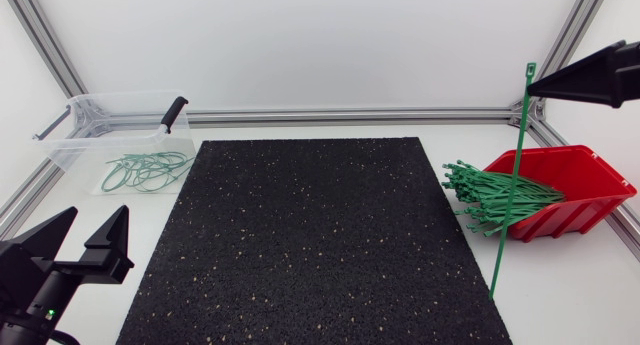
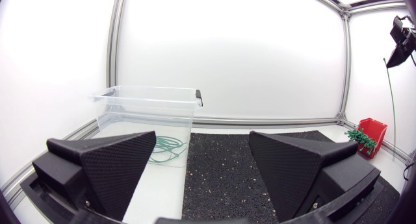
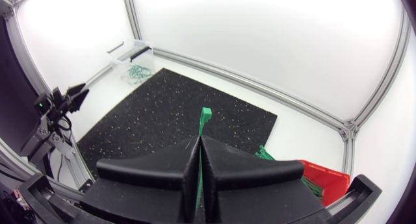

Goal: Take a green cable tie from the red box, thread the tail through the head to close it, then place it in the transparent bin on the left.

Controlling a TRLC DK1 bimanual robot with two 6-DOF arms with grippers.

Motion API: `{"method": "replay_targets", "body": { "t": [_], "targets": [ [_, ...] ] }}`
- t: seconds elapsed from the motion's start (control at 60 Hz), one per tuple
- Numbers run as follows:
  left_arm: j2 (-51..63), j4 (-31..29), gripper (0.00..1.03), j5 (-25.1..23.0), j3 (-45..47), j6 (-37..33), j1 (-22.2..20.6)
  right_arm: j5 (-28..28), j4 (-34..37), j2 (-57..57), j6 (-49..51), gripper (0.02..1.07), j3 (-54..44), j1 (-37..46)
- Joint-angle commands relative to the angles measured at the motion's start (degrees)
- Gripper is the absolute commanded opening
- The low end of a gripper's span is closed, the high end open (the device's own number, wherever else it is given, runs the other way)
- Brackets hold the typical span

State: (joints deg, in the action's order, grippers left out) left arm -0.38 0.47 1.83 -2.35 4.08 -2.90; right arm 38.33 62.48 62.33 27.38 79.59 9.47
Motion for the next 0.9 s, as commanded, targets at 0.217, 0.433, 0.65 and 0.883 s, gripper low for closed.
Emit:
{"method": "replay_targets", "body": {
  "t": [0.217, 0.433, 0.65, 0.883],
  "targets": [
    [-0.1, -1.4, 1.00, 0.1, 2.2, 0.8, -0.5, 15.9, 7.0, 4.8, -2.4, 0.07, 7.7, 8.6],
    [-0.1, -1.6, 1.00, -0.8, 2.2, 1.0, -0.4, 19.2, 13.0, 13.7, -2.0, 0.07, 5.1, 4.8],
    [0.4, -1.7, 1.00, -0.8, 2.2, 1.0, -0.5, 19.6, 14.2, 19.4, -1.9, 0.08, 0.7, -2.1],
    [0.4, -1.6, 1.00, -0.9, 2.2, 1.6, -1.1, 19.9, 12.6, 22.6, -4.4, 0.08, -2.0, -11.0]
  ]
}}
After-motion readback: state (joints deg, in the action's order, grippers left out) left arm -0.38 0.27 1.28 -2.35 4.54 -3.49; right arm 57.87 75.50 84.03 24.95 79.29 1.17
